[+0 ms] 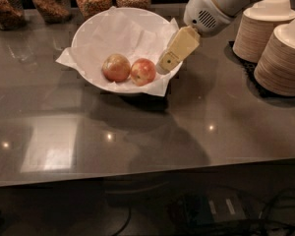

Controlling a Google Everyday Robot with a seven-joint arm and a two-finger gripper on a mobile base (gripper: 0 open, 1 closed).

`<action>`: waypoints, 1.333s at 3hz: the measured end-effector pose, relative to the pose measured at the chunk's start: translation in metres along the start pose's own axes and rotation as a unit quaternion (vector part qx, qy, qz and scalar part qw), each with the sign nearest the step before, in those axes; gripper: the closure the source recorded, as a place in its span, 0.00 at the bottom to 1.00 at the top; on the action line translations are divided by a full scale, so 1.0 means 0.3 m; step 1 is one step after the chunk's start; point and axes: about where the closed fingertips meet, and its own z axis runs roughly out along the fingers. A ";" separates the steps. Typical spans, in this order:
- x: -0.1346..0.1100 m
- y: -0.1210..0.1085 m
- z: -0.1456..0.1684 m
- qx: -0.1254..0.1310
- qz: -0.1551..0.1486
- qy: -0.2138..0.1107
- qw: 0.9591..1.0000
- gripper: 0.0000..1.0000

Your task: Pick apple from white bowl

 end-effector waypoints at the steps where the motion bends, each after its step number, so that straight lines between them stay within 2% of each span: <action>1: 0.000 0.000 0.000 0.000 0.000 0.000 1.000 0.00; 2: -0.001 -0.007 0.027 0.000 -0.008 -0.008 1.000 0.00; 4: -0.048 -0.043 0.156 -0.010 -0.015 -0.046 0.999 0.00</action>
Offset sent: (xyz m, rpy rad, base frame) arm 0.0132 0.0034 -0.0141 0.0190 -0.0342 0.0260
